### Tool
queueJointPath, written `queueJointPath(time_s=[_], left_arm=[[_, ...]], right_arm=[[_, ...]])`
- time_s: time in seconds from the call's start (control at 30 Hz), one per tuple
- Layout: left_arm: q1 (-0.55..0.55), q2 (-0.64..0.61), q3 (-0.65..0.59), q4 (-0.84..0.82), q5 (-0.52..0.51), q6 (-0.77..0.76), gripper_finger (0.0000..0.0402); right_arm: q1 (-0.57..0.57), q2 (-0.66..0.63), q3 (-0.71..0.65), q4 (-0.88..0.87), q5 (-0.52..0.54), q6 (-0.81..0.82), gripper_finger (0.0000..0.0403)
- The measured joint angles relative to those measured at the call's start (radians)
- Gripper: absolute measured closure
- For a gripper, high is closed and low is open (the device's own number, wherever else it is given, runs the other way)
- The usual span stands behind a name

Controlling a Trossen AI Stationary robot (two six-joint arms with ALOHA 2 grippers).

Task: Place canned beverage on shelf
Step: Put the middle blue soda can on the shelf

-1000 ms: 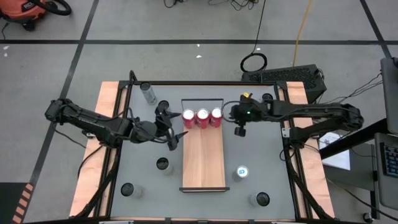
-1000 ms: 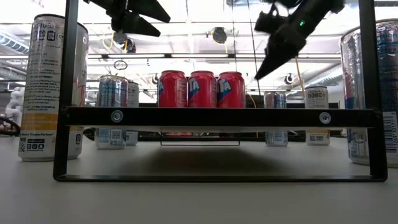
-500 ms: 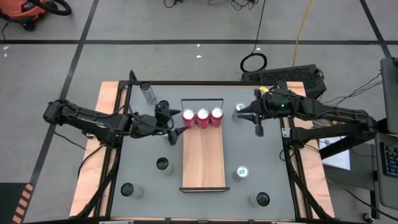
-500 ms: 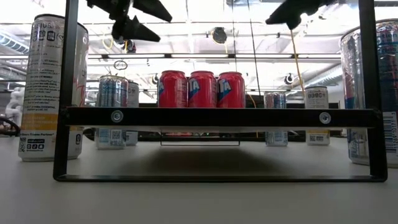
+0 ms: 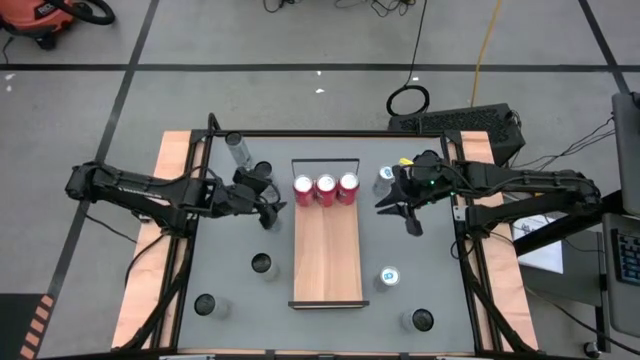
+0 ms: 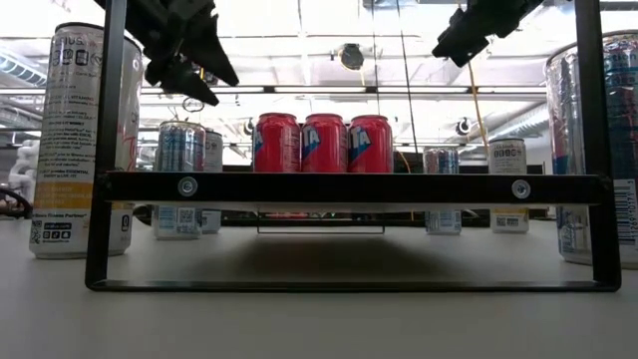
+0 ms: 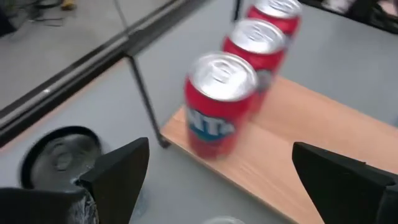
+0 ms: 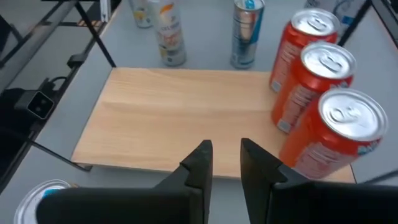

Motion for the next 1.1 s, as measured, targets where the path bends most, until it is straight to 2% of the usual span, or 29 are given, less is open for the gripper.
queueJointPath(time_s=[0.33, 0.6, 1.1], left_arm=[[-0.071, -0.007, 0.000, -0.157, 0.029, -0.046, 0.0006], [-0.115, -0.009, 0.012, -0.269, 0.006, -0.104, 0.0006], [-0.160, -0.009, 0.013, -0.273, -0.030, 0.025, 0.0006]], right_arm=[[0.063, 0.016, 0.000, 0.034, 0.008, 0.007, 0.0358], [0.082, 0.067, 0.000, 0.055, 0.009, -0.004, 0.0358], [0.082, 0.114, 0.000, 0.095, 0.008, -0.023, 0.0358]])
